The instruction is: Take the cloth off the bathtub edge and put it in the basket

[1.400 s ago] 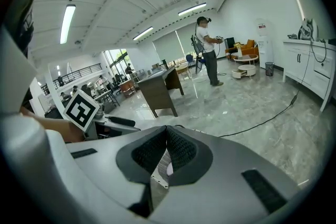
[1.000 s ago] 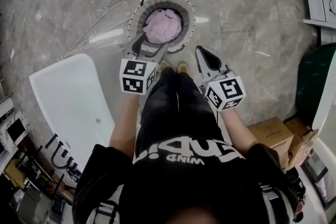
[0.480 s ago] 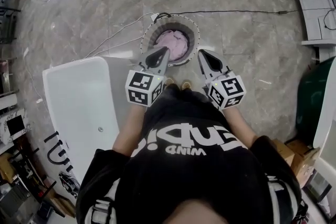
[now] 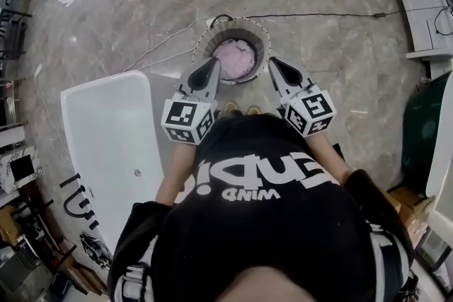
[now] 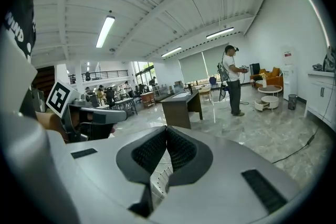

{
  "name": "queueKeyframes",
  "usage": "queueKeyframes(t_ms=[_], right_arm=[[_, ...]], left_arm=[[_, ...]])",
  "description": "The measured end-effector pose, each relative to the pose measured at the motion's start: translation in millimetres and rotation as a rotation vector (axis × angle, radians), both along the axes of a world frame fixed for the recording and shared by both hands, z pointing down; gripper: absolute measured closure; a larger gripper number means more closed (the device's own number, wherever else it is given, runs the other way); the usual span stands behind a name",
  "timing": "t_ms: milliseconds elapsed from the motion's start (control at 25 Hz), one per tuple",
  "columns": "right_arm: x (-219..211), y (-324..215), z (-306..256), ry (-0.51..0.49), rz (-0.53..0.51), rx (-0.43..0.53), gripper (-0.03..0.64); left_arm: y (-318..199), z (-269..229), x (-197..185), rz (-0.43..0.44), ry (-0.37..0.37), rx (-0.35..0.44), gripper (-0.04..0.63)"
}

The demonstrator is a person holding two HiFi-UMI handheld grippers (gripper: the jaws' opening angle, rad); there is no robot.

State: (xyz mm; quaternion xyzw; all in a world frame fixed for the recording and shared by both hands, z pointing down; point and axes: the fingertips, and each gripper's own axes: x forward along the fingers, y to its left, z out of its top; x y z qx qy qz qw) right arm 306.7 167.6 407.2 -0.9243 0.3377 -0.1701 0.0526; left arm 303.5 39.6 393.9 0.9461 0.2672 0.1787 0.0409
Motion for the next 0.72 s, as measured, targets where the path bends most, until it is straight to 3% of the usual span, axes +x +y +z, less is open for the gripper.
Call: queueKeyframes(t_ms=[720], right_arm=[[1,2,-11,0.017,0.032,0.049,0.603]], left_arm=[[-3,6,-7,-0.01,-0.02,0.019,0.571]])
